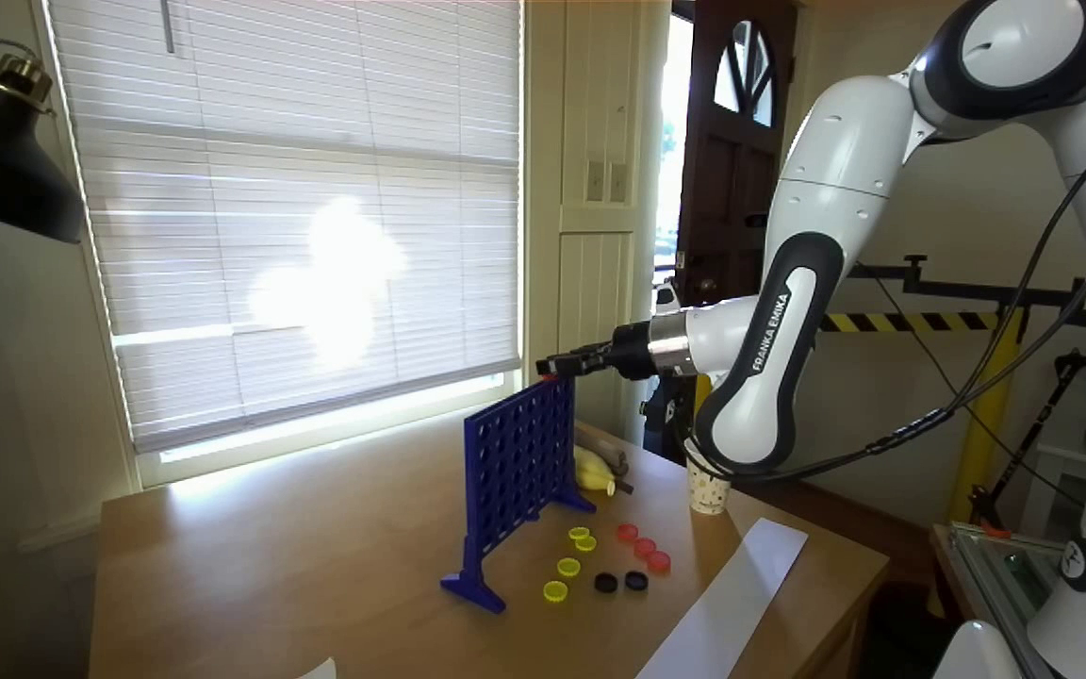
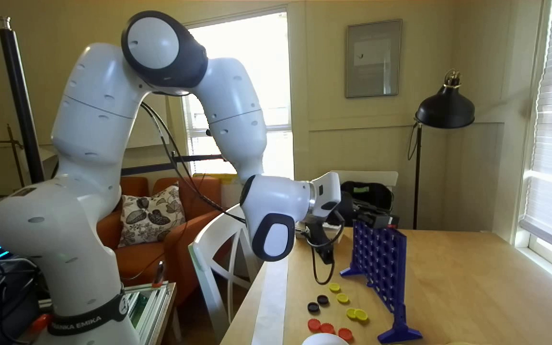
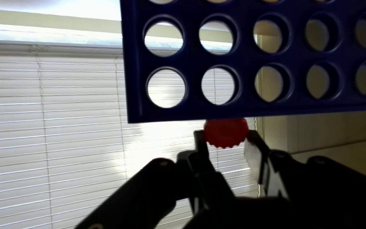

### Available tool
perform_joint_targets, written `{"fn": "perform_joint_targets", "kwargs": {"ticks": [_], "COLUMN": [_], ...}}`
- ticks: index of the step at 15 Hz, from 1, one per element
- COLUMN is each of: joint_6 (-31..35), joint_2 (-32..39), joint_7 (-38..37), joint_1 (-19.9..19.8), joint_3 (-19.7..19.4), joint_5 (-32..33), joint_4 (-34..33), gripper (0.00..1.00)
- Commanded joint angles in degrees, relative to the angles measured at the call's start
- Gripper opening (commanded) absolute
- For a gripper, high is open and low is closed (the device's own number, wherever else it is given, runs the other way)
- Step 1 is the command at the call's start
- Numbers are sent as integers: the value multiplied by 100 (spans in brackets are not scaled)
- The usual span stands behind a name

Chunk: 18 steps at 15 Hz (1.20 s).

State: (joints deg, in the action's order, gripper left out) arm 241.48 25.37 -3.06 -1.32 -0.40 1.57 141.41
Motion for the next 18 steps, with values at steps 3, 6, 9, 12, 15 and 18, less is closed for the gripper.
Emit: {"fn": "perform_joint_targets", "kwargs": {"ticks": [3, 6, 9, 12, 15, 18], "joint_6": [170, 170, 170, 171, 163, 163], "joint_2": [113, 113, 105, 64, -45, -58], "joint_7": [268, 279, 270, 269, 256, 227], "joint_1": [63, 60, 57, 61, 79, 79], "joint_3": [-17, -12, -9, -8, -9, -8], "joint_5": [-150, -149, -154, -178, -380, -506], "joint_4": [-161, -169, -147, -115, 12, 64], "gripper": [10, 10, 10, 10, 10, 10]}}
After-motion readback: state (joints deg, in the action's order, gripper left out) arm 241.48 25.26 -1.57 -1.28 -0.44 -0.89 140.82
